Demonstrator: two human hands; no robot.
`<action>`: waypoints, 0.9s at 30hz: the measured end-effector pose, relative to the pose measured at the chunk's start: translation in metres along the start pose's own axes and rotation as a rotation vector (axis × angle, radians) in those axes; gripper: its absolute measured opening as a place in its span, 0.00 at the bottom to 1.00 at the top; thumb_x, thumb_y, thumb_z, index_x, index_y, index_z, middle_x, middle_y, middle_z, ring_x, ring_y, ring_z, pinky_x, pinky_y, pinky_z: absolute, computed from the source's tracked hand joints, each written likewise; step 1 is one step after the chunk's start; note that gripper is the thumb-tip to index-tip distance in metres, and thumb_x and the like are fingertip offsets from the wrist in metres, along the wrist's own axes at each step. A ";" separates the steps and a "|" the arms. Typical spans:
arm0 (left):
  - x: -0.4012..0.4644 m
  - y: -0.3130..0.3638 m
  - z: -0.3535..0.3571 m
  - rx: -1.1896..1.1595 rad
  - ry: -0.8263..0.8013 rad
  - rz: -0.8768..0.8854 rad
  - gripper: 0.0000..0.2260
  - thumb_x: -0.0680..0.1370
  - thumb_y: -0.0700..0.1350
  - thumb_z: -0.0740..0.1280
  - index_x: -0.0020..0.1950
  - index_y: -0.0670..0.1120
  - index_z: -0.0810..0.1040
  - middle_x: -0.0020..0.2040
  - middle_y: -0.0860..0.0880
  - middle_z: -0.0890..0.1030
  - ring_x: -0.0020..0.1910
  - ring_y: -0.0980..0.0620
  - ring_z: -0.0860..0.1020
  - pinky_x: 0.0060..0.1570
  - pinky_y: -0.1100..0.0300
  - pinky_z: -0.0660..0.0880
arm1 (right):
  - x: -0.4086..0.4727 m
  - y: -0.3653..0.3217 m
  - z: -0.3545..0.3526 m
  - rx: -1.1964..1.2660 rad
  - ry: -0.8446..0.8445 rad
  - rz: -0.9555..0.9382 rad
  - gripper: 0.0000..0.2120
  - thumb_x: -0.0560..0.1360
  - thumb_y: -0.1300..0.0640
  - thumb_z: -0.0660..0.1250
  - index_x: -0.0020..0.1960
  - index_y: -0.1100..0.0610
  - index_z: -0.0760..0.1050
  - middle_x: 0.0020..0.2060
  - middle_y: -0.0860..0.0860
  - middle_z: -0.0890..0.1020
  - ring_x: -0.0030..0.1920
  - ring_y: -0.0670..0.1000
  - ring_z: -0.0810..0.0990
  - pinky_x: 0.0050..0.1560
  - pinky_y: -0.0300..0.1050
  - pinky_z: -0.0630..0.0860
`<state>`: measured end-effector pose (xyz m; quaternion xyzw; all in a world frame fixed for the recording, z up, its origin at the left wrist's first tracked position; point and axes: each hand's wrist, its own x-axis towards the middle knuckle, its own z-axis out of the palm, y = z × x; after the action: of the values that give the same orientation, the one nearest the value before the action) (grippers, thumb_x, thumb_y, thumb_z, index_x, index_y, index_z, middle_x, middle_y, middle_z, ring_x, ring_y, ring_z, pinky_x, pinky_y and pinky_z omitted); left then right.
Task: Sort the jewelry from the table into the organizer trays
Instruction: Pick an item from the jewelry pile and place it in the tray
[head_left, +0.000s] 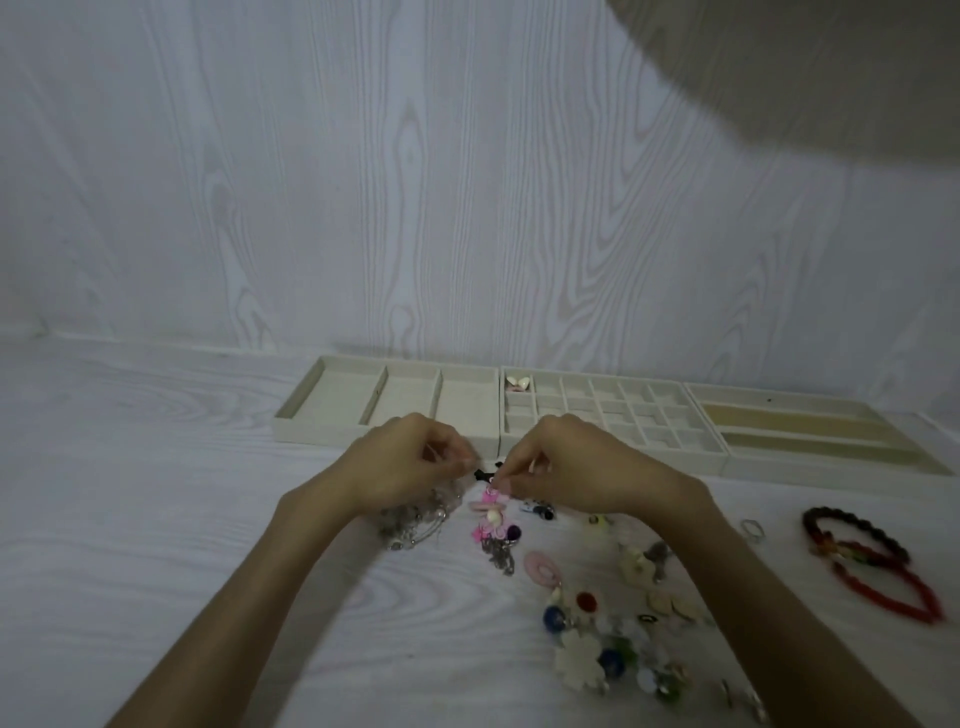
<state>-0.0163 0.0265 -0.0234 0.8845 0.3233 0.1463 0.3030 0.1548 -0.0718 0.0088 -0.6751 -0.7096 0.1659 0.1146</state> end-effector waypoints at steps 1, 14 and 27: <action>0.001 0.000 0.000 0.043 -0.012 -0.003 0.07 0.76 0.53 0.68 0.38 0.63 0.78 0.37 0.59 0.81 0.36 0.63 0.76 0.40 0.62 0.73 | 0.001 0.000 0.002 -0.015 0.029 0.023 0.07 0.75 0.52 0.68 0.51 0.48 0.83 0.45 0.42 0.84 0.41 0.40 0.79 0.47 0.42 0.78; -0.003 -0.005 0.013 0.168 -0.086 0.035 0.14 0.68 0.53 0.75 0.54 0.59 0.82 0.50 0.59 0.80 0.49 0.59 0.77 0.50 0.57 0.76 | 0.006 -0.010 0.019 0.109 0.036 0.157 0.13 0.66 0.52 0.77 0.48 0.52 0.80 0.37 0.44 0.80 0.40 0.45 0.79 0.40 0.37 0.74; -0.001 -0.001 0.017 -0.175 0.158 0.098 0.11 0.70 0.62 0.69 0.50 0.63 0.83 0.44 0.61 0.84 0.45 0.62 0.81 0.50 0.49 0.79 | 0.003 0.004 0.001 0.970 0.036 0.253 0.15 0.67 0.63 0.76 0.49 0.61 0.73 0.42 0.58 0.85 0.41 0.51 0.85 0.46 0.44 0.82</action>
<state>-0.0098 0.0190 -0.0369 0.8550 0.2887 0.2578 0.3451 0.1578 -0.0684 0.0066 -0.6275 -0.4614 0.4775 0.4066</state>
